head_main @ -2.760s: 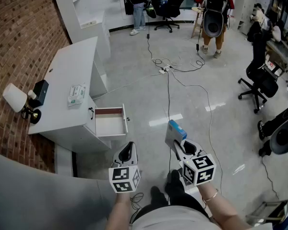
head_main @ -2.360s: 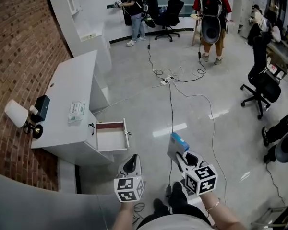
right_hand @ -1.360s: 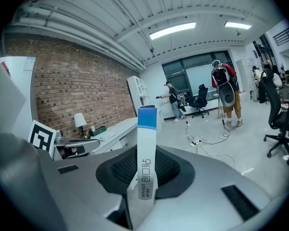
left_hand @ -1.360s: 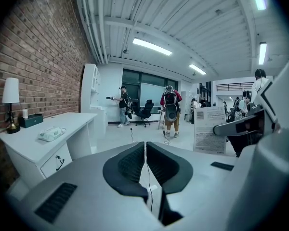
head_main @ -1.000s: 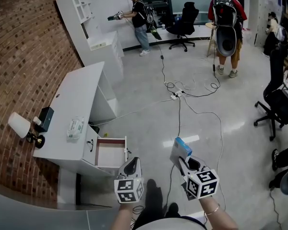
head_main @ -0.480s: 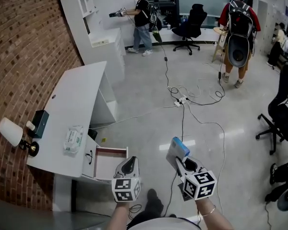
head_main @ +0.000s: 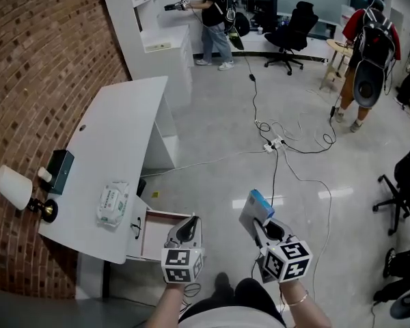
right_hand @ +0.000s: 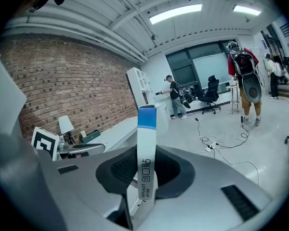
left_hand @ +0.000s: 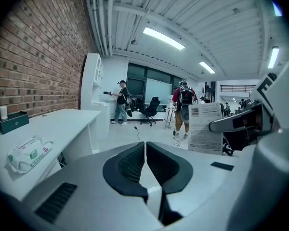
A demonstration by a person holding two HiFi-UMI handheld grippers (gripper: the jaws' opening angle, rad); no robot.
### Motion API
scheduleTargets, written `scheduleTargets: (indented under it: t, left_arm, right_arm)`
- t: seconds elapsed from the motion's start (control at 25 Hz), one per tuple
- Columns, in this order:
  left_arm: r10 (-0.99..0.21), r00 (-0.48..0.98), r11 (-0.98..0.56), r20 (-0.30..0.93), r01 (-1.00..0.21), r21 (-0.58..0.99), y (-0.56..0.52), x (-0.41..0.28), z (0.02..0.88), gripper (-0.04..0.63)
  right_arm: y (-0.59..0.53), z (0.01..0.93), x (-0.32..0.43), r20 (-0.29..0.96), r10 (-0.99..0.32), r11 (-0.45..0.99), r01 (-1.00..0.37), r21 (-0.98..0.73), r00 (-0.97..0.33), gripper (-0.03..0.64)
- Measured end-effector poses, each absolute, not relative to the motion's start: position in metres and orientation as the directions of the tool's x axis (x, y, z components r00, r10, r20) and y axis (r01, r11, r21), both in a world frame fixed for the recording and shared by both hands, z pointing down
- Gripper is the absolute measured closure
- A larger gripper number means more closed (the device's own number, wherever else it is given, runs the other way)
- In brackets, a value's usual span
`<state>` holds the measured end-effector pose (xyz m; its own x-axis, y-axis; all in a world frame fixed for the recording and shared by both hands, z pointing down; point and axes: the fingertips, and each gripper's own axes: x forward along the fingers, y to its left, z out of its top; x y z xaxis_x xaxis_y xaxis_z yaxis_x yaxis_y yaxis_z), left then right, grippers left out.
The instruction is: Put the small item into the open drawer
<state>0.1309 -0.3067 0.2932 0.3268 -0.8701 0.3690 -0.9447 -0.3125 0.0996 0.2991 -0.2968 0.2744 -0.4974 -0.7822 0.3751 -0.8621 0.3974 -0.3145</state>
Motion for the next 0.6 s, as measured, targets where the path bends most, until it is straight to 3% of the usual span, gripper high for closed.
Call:
scheduleTargets:
  t: [0.36,0.6]
  left_arm:
    - [-0.9,0.211,-0.18,0.381,-0.977,0.115,-0.33,0.069,0.306,0.563]
    - [-0.924,0.023,0.028,0.382,-0.991,0.128,-0.334,0.01,0.31,0.563]
  right_arm:
    - [-0.351,0.283,0.237,0.394,-0.699,0.508,-0.802,-0.313,-0.597,0.532]
    - [-0.389,0.282,0.172,0.402,-0.56,0.657,-0.683,-0.319,-0.725,0.532]
